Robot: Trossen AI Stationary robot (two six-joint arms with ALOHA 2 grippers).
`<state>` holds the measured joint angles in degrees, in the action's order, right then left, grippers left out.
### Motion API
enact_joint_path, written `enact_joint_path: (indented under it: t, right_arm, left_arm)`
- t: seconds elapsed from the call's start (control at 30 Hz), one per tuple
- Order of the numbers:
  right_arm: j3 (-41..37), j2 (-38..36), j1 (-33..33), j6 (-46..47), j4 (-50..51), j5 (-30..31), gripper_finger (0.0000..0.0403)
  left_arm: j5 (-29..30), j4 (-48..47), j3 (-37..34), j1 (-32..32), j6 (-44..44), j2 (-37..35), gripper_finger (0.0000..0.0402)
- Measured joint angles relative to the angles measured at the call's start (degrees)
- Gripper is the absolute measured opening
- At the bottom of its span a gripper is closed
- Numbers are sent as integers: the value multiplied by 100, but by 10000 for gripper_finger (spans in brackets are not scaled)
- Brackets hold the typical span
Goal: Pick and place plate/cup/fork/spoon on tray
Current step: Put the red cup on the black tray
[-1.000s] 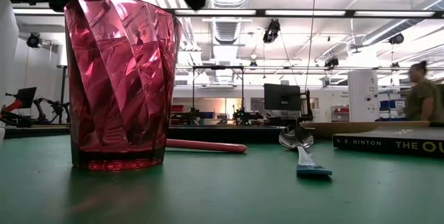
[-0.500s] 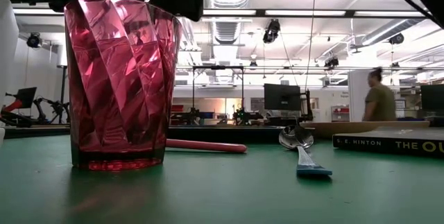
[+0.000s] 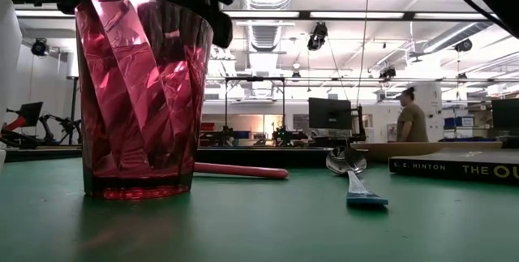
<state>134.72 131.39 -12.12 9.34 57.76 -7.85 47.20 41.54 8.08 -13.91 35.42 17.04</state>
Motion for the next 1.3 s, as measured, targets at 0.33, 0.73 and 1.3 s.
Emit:
enact_joint_path:
  t: [0.33, 0.73, 1.3]
  right_arm:
    - [-2, 127, 13, 7, -214, -285, 178]
    - [-11, 127, 51, -44, -258, -288, 124]
    - [-13, 123, 52, -137, -248, -311, 20]
  left_arm:
    - [0, -2, -4, 1, -2, 0, 15]
    - [0, -2, -4, 0, -2, 0, 15]
    - [0, -2, -4, 1, -2, 1, 15]
